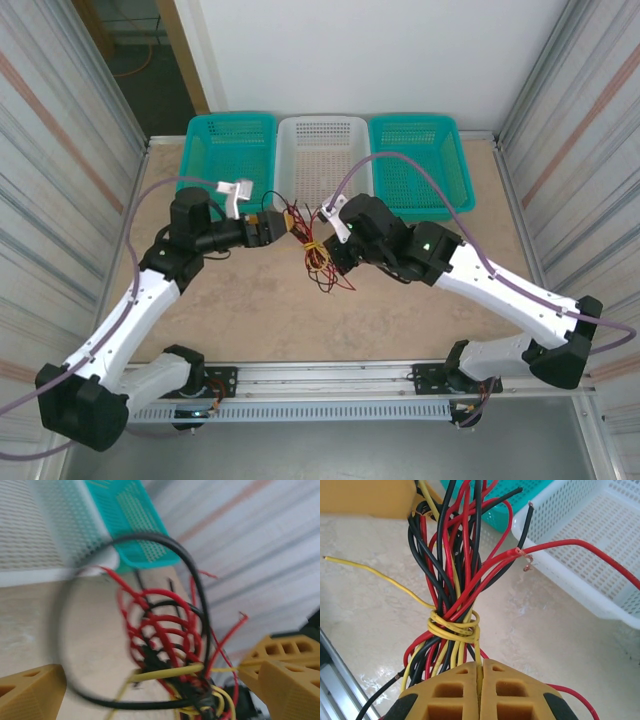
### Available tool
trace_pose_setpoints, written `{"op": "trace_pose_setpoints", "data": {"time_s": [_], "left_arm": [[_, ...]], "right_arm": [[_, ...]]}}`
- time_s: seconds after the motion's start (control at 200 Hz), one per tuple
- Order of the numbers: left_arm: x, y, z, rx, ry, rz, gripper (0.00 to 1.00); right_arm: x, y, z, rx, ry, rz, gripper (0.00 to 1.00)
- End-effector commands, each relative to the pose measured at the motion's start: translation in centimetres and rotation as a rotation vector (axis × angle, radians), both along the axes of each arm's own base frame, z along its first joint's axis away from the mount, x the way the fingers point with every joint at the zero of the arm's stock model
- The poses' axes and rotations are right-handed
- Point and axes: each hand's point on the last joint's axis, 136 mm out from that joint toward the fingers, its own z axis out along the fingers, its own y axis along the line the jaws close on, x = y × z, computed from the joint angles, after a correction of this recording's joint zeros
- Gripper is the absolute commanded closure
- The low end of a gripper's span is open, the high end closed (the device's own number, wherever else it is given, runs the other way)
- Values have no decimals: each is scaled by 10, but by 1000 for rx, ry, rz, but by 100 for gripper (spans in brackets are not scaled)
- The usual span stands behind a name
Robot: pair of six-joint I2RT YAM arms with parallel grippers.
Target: Untangle the cables
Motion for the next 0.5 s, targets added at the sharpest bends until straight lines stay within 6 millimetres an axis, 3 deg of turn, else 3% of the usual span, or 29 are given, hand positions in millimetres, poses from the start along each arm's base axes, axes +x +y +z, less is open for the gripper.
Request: {"op": "trace_pose_setpoints", "data": {"time_s": [0.0, 0.12, 0.286, 0.496], "left_arm": [[-21, -25, 20, -27, -69, -172, 1], [-13, -26, 2, -29, -16, -152, 1], [-14, -29, 4, -65, -22, -180, 1], [-23, -35, -3, -84, 12, -242, 18]], "right_arm": [[-6, 7, 13, -27, -45, 87, 100], [-12, 13, 20, -18, -60, 122, 100], [-17, 16, 20, -22, -54, 142, 100], [-17, 15, 26, 5, -66, 133, 100]]}}
